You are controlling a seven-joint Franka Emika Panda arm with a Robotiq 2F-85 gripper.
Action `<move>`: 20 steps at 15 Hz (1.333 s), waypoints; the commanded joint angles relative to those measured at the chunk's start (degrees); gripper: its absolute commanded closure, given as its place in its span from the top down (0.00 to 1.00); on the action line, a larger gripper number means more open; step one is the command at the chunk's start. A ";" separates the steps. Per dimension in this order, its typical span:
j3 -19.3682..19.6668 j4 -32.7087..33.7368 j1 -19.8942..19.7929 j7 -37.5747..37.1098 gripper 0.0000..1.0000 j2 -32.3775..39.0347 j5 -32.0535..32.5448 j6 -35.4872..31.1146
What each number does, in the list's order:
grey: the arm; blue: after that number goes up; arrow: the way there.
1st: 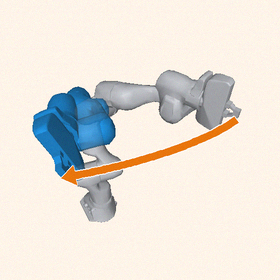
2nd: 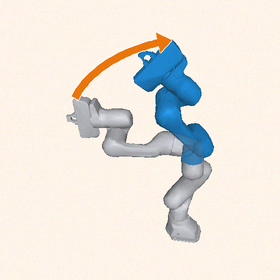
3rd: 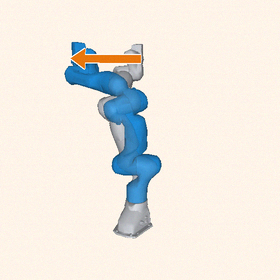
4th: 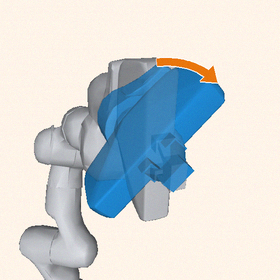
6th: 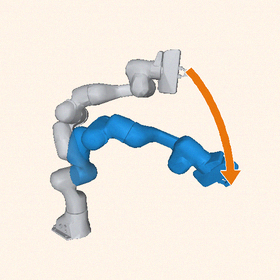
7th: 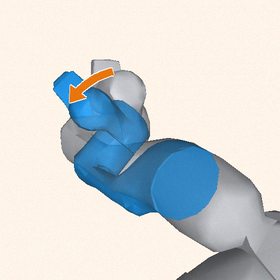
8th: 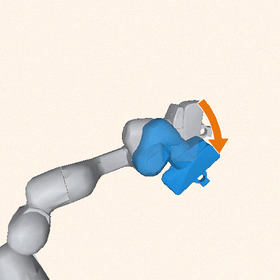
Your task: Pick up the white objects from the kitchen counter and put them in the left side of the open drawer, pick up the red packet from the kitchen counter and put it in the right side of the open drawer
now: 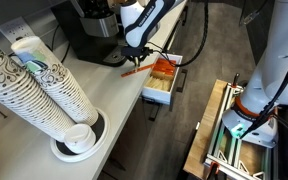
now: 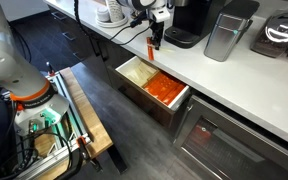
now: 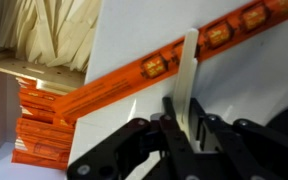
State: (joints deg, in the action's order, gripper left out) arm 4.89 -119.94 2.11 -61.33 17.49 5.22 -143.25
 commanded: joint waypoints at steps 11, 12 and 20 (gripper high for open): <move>0.71 -3.66 -0.15 1.07 0.10 -7.38 -1.68 0.94; 0.64 -4.26 -0.30 1.40 0.10 -8.43 -1.74 1.45; -1.12 -16.34 -2.03 10.96 0.10 -22.61 -10.03 10.85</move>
State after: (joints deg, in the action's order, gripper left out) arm 4.91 -130.06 1.27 -55.68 1.47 0.20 -135.38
